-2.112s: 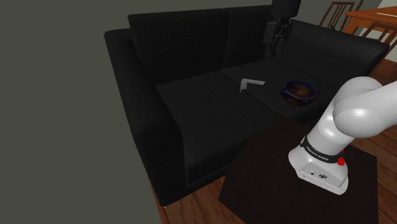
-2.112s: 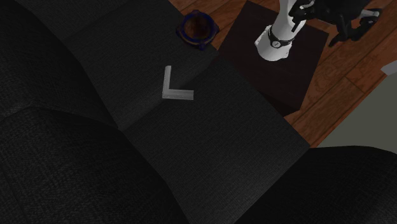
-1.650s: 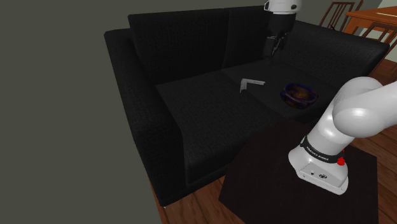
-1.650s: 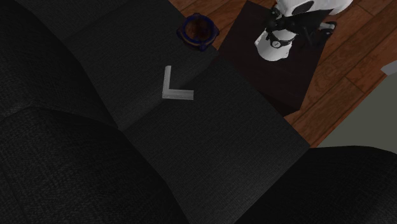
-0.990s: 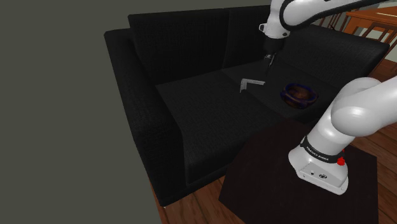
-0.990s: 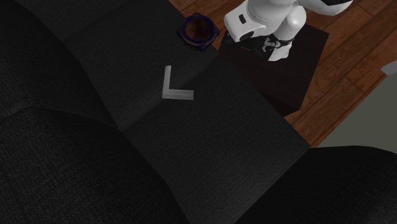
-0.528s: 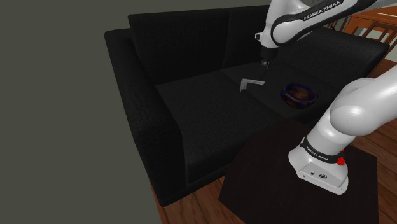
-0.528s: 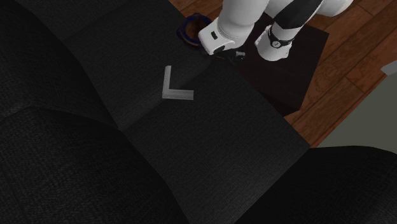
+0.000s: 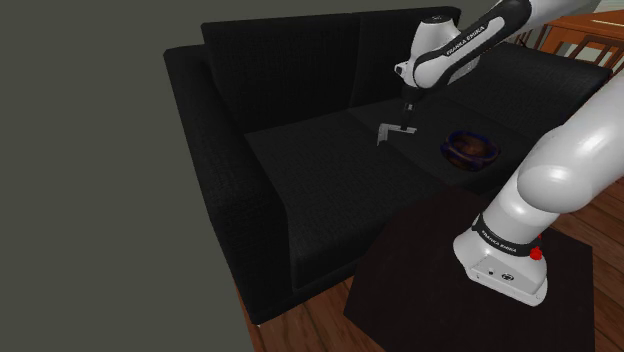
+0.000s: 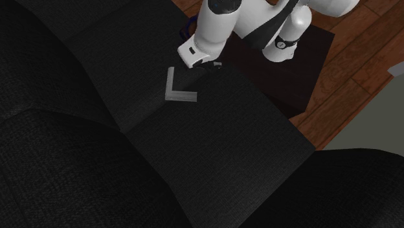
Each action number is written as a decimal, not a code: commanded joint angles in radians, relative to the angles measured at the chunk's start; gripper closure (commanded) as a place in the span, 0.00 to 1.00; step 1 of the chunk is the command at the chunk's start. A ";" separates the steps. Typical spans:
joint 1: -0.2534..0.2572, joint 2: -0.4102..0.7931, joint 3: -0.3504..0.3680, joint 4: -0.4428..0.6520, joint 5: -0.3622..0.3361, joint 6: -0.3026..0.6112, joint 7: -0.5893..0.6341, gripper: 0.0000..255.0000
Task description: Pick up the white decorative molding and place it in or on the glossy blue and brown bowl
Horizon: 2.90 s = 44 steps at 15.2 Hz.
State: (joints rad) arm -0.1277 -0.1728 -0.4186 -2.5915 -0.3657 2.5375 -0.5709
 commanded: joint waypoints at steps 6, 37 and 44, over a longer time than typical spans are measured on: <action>-0.020 0.302 -0.037 0.154 0.138 0.230 -0.231 0.00; -0.127 0.519 0.051 0.282 0.280 0.355 -0.390 1.00; -0.100 0.431 0.019 0.281 0.243 0.270 -0.376 1.00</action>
State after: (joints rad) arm -0.2286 0.2721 -0.3948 -2.3060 -0.1173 2.8164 -0.9455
